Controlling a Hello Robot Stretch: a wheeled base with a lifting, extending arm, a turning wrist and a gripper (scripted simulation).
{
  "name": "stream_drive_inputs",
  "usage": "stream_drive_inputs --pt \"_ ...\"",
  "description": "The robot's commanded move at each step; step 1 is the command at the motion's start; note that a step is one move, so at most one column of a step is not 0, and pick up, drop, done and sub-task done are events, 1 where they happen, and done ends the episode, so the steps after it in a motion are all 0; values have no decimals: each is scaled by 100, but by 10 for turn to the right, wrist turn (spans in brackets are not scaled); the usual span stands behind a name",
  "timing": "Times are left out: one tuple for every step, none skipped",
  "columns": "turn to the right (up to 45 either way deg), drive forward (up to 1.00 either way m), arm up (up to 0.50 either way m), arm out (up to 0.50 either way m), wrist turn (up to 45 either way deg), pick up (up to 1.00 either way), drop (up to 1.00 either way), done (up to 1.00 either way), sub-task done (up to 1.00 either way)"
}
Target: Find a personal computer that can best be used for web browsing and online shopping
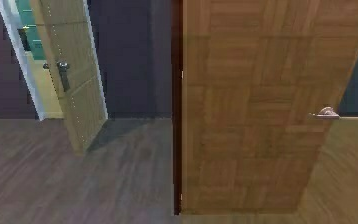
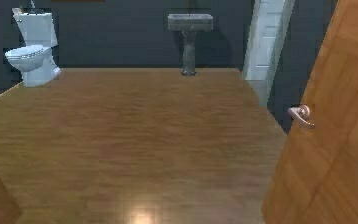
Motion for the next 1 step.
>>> stream_drive_inputs --pt "450 0 0 0 0 0 0 0 0"
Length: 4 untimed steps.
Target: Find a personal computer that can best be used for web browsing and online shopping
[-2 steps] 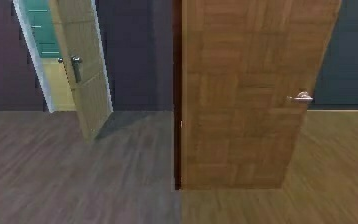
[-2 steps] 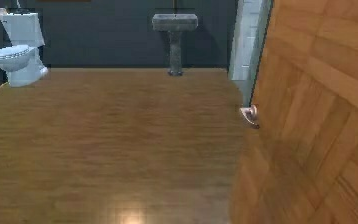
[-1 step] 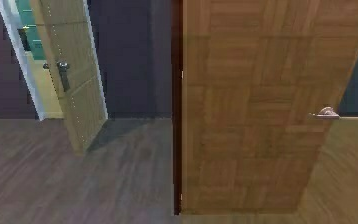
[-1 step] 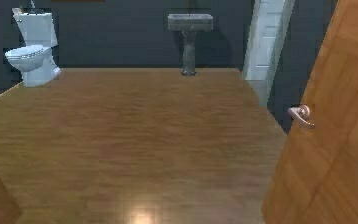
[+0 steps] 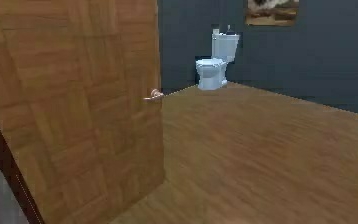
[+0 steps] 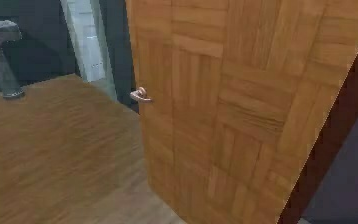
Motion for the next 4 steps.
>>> stream_drive_inputs --pt "450 0 0 0 0 0 0 0 0" --pt "0 100 0 0 0 0 0 0 0" --pt "30 0 0 0 0 0 0 0 0" --pt "0 20 0 0 0 0 0 0 0"
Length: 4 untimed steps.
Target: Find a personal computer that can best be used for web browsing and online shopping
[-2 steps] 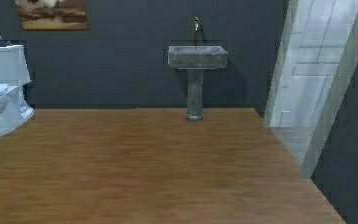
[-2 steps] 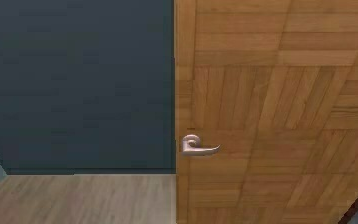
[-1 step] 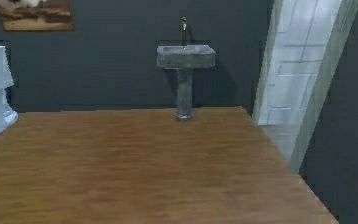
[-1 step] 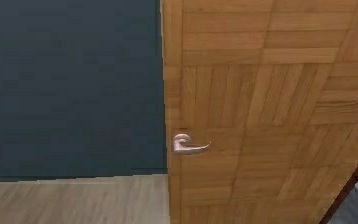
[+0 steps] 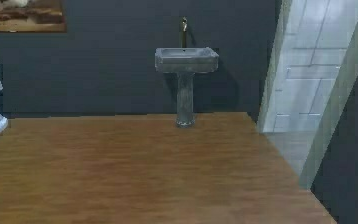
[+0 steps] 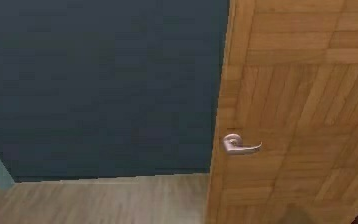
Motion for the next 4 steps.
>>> stream_drive_inputs --pt "240 0 0 0 0 0 0 0 0" --pt "0 100 0 0 0 0 0 0 0" --pt "0 100 0 0 0 0 0 0 0" --pt "450 0 0 0 0 0 0 0 0"
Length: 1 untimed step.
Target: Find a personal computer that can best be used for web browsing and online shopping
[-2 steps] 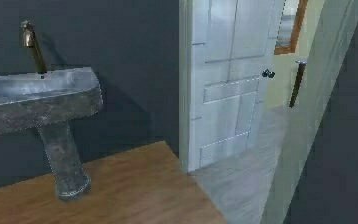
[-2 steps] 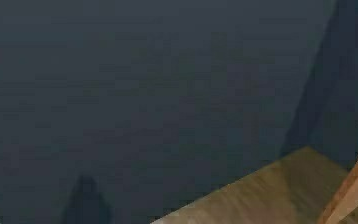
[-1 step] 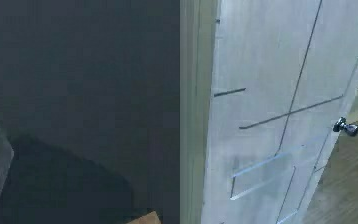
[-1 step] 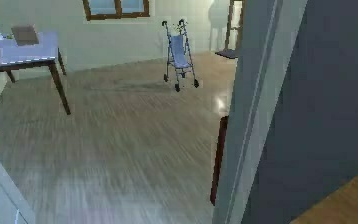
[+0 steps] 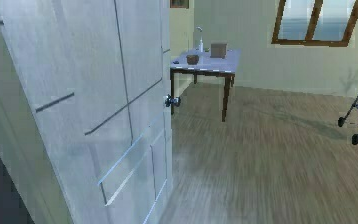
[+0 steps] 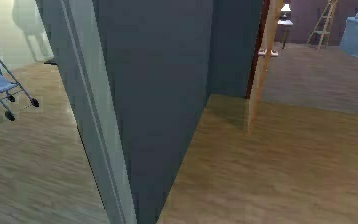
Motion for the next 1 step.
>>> stream_drive_inputs --pt "120 0 0 0 0 0 0 0 0"
